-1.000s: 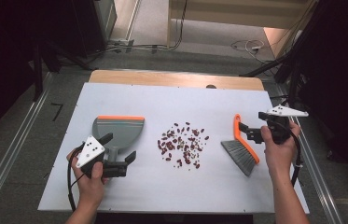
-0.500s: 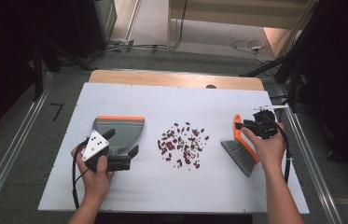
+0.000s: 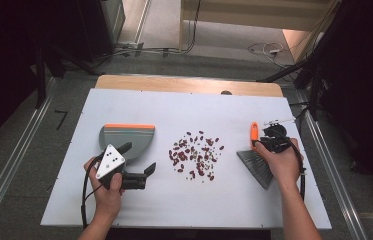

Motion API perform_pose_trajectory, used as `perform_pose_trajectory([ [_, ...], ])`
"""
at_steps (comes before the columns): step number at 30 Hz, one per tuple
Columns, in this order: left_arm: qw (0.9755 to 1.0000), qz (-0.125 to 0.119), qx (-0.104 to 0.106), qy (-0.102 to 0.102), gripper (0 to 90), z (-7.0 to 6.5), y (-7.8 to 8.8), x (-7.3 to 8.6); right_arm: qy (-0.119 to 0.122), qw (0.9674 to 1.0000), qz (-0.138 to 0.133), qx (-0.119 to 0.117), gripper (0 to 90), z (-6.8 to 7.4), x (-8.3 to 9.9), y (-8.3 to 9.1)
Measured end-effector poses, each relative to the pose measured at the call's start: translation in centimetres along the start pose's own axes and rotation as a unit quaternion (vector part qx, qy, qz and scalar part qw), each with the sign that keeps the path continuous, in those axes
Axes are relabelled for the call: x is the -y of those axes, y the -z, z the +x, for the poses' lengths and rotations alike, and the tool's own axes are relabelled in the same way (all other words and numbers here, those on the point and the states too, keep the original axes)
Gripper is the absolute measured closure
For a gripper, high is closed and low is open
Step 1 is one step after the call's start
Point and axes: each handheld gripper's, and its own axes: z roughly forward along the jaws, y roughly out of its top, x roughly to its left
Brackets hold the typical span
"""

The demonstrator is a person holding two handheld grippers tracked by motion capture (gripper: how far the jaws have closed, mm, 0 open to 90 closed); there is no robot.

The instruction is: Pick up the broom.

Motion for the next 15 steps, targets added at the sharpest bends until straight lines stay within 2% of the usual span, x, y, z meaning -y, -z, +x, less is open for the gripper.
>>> perform_pose_trajectory([
  [1, 1.0, 0.0, 0.0, 0.0, 0.0, 0.0, 0.0, 0.0, -0.002, 1.0, 0.002, -0.004, 60.7, 0.0, 0.0, -0.2],
  [7, 1.0, 0.0, 0.0, -0.002, 0.0, -0.1, 0.1, 0.0, 0.001, 0.9993, 0.036, 0.009, 61.4, 0.4, 0.3, -1.1],
  [8, 1.0, -0.001, 0.0, -0.001, 0.0, -0.1, 0.1, 0.1, 0.0, 0.9993, 0.036, 0.009, 61.3, 0.5, 0.4, -1.1],
  [12, 1.0, 0.004, 0.003, -0.007, 0.0, -0.2, -0.1, 0.1, 0.019, 0.9986, 0.034, 0.037, 61.6, 1.3, 0.5, -1.3],
  [15, 0.9999, 0.007, 0.005, -0.006, 0.0, -0.3, -0.3, 0.2, 0.008, 0.9991, 0.032, 0.026, 64.8, 1.0, 0.6, -1.3],
])
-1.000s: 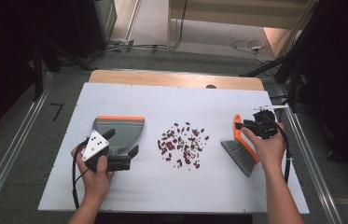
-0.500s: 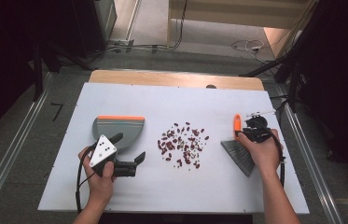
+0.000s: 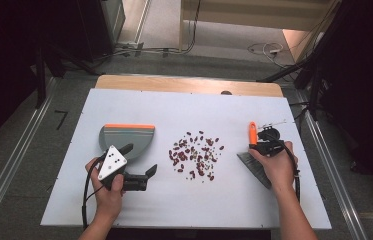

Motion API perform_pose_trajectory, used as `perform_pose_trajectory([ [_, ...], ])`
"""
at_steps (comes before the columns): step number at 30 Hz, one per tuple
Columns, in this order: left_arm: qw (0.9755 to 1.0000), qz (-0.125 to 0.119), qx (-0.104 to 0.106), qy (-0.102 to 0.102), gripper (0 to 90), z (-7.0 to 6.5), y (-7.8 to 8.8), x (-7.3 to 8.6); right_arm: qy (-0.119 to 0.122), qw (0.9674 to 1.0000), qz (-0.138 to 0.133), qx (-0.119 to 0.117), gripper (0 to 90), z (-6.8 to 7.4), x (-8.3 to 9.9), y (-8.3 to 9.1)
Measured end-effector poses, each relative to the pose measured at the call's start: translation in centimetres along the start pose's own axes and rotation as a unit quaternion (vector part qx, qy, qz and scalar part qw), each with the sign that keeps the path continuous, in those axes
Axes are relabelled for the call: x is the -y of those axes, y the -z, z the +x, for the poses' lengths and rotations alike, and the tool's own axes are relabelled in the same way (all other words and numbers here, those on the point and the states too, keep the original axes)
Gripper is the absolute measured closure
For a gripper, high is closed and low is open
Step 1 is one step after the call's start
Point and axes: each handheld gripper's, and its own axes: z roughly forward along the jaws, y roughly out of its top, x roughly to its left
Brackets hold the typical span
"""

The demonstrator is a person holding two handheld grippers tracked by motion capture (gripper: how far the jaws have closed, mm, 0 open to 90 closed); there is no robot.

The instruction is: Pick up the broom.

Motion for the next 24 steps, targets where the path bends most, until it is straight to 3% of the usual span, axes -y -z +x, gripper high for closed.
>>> perform_pose_trajectory([
  [4, 1.0, 0.001, 0.001, -0.001, 0.0, -0.1, -0.1, 0.0, 0.001, 0.9999, -0.01, -0.008, 66.6, -0.2, 0.3, 0.0],
  [8, 1.0, -0.005, 0.0, -0.003, 0.0, -0.1, 0.1, -0.3, -0.001, 0.9986, -0.043, -0.032, 67.0, -0.9, 1.1, 0.0],
  [11, 1.0, -0.008, 0.0, -0.004, 0.0, -0.1, 0.3, -0.4, 0.001, 0.9982, -0.051, -0.032, 67.0, -0.9, 1.3, 0.1],
  [13, 0.9999, -0.009, 0.0, -0.004, 0.0, 0.0, 0.5, -0.4, -0.003, 0.9961, -0.078, -0.041, 67.1, -1.0, 1.7, 0.6],
  [15, 0.9999, -0.013, -0.003, -0.001, 0.0, 0.1, 0.6, -0.5, -0.013, 0.9917, -0.111, -0.063, 67.1, -1.5, 2.3, 1.1],
  [18, 0.9999, -0.014, -0.003, -0.002, 0.0, 0.2, 0.7, -0.6, -0.02, 0.9855, -0.154, -0.068, 67.2, -1.8, 3.1, 1.8],
  [20, 0.9999, -0.015, -0.003, -0.002, 0.0, 0.1, 0.8, -0.6, -0.031, 0.9777, -0.196, -0.07, 67.3, -2.0, 3.7, 2.4],
  [22, 0.9999, -0.017, -0.002, -0.004, 0.0, 0.0, 0.8, -0.7, -0.033, 0.9671, -0.24, -0.079, 67.6, -2.1, 4.2, 3.2],
  [24, 0.9998, -0.017, -0.001, -0.004, 0.0, -0.1, 0.8, -0.7, -0.037, 0.9609, -0.264, -0.075, 67.8, -2.1, 4.5, 3.8],
])
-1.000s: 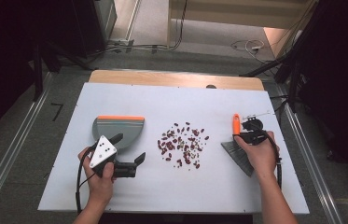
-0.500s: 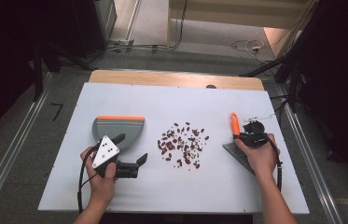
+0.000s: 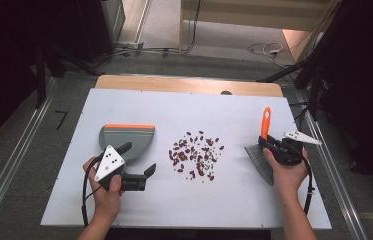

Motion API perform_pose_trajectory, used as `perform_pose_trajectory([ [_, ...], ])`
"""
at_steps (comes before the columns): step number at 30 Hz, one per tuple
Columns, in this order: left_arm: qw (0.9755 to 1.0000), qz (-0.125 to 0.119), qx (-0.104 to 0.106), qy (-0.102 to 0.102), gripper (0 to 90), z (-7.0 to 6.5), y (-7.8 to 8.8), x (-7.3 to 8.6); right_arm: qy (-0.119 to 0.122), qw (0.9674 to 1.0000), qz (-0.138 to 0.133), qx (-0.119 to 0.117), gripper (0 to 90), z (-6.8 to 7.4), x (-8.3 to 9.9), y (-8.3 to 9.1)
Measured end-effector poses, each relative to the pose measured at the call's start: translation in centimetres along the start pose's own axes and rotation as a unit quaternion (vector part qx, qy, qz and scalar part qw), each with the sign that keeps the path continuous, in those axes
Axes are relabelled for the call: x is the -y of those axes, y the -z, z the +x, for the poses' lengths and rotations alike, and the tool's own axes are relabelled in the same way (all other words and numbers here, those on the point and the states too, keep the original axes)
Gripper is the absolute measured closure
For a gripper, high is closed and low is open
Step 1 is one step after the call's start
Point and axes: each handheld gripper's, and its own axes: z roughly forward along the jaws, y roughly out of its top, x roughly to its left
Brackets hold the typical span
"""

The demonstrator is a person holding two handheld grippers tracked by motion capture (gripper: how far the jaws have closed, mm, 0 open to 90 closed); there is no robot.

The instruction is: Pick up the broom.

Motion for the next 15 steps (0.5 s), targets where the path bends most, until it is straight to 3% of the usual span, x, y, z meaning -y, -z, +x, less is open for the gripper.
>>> perform_pose_trajectory([
  [4, 1.0, 0.0, 0.002, -0.001, 0.0, -0.1, -0.1, -0.1, -0.005, 0.9983, -0.058, -0.007, 68.1, 0.1, -0.1, 1.3],
  [7, 1.0, -0.002, 0.005, 0.0, 0.0, -0.2, -0.2, -0.1, -0.017, 0.9951, -0.092, -0.03, 68.3, 0.2, -0.5, 2.0],
  [12, 1.0, -0.005, 0.008, -0.002, 0.0, -0.4, -0.2, -0.3, -0.024, 0.9893, -0.136, -0.045, 68.6, 1.2, -1.6, 3.4],
  [15, 0.9999, -0.008, 0.011, -0.001, 0.0, -0.6, -0.2, -0.4, -0.014, 0.9867, -0.153, -0.052, 68.6, 2.1, -2.3, 4.2],
])
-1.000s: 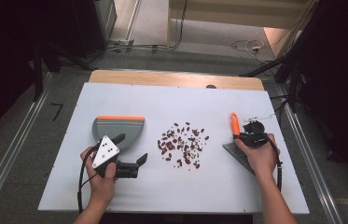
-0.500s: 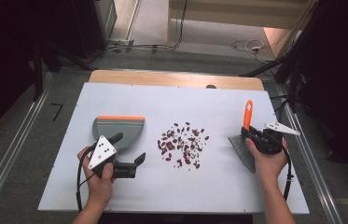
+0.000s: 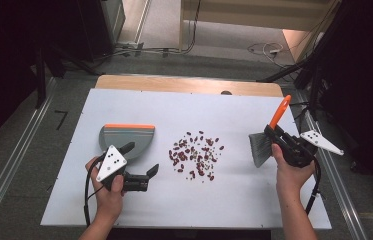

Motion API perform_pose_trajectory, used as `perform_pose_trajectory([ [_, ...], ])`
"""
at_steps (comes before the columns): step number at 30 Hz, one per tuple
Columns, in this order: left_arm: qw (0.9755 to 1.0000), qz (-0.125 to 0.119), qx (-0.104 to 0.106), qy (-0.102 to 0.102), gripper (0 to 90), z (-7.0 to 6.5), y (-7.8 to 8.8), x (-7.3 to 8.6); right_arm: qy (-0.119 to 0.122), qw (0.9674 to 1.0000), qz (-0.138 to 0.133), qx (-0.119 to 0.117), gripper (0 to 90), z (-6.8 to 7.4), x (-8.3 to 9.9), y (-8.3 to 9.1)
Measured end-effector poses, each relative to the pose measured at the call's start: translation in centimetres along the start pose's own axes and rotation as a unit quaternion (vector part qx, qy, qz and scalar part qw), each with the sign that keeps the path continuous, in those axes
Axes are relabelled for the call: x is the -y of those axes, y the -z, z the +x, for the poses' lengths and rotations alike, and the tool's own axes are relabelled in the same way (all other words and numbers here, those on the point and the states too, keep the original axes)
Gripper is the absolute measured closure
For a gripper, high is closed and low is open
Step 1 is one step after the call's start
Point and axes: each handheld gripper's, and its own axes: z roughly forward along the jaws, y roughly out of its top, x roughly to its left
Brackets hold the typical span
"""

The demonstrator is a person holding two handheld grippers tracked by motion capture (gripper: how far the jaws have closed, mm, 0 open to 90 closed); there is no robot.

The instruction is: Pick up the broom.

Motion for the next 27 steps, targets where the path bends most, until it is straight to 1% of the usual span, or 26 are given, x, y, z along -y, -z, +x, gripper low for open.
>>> perform_pose_trajectory([
  [4, 1.0, -0.004, 0.005, -0.003, 0.0, -0.3, 0.0, -0.3, 0.013, 0.9998, -0.013, -0.006, 68.6, 1.3, -0.7, 0.2],
  [6, 0.9999, -0.006, 0.006, -0.006, 0.0, -0.6, 0.0, -0.4, 0.014, 0.9997, -0.014, -0.014, 68.7, 1.8, -0.8, 0.2],
  [10, 0.9997, -0.009, 0.022, -0.006, 0.0, -1.0, -0.3, -0.7, 0.015, 0.9995, -0.018, -0.02, 68.6, 2.8, -0.9, 0.0],
  [11, 0.9997, -0.009, 0.022, -0.006, 0.0, -1.0, -0.3, -0.7, 0.016, 0.9995, -0.017, -0.023, 68.6, 3.0, -0.9, -0.1],
  [12, 0.9994, -0.008, 0.035, -0.003, 0.0, -1.2, -0.4, -0.9, 0.016, 0.9994, -0.015, -0.026, 68.6, 3.4, -0.9, -0.2],
  [13, 0.9994, -0.008, 0.035, -0.003, 0.0, -1.2, -0.4, -0.9, 0.016, 0.9994, -0.015, -0.026, 68.6, 3.4, -0.9, -0.2],
  [14, 0.9991, -0.006, 0.043, -0.001, 0.0, -1.4, -0.7, -1.0, 0.017, 0.9993, -0.017, -0.029, 68.6, 4.0, -0.9, -0.3],
  [15, 0.9991, -0.006, 0.043, -0.001, 0.0, -1.4, -0.7, -1.0, 0.02, 0.9991, -0.016, -0.032, 68.6, 4.3, -0.9, -0.4],
  [16, 0.999, -0.007, 0.044, 0.002, 0.0, -1.7, -0.9, -1.1, 0.025, 0.999, -0.014, -0.035, 68.6, 4.8, -0.9, -0.4],
  [17, 0.9991, -0.009, 0.041, 0.005, 0.0, -1.8, -1.0, -1.1, 0.028, 0.9987, -0.015, -0.039, 68.6, 5.2, -0.8, -0.5],
  [18, 0.9989, -0.014, 0.045, 0.008, 0.0, -1.9, -1.0, -1.2, 0.03, 0.9986, -0.014, -0.042, 68.6, 5.5, -0.8, -0.6],
  [19, 0.9983, -0.017, 0.055, 0.011, 1.2, -2.0, -1.1, -1.3, 0.031, 0.9984, -0.014, -0.046, 68.6, 5.9, -0.8, -0.7],
  [20, 0.9982, -0.015, 0.057, 0.013, 3.4, -2.0, -1.2, -1.3, 0.031, 0.9982, -0.014, -0.049, 68.6, 6.2, -0.8, -0.8],
  [21, 0.9978, -0.013, 0.064, 0.013, 3.3, -2.2, -1.4, -1.4, 0.031, 0.9981, -0.013, -0.052, 68.6, 6.5, -0.7, -0.8],
  [25, 0.9971, -0.014, 0.073, 0.017, 3.3, -2.8, -1.8, -1.6, 0.039, 0.9971, -0.013, -0.065, 68.6, 8.0, -0.6, -1.0],
  [27, 0.9967, -0.012, 0.078, 0.018, 3.3, -3.2, -2.0, -1.7, 0.038, 0.9965, -0.014, -0.073, 68.6, 8.8, -0.5, -1.1],
])
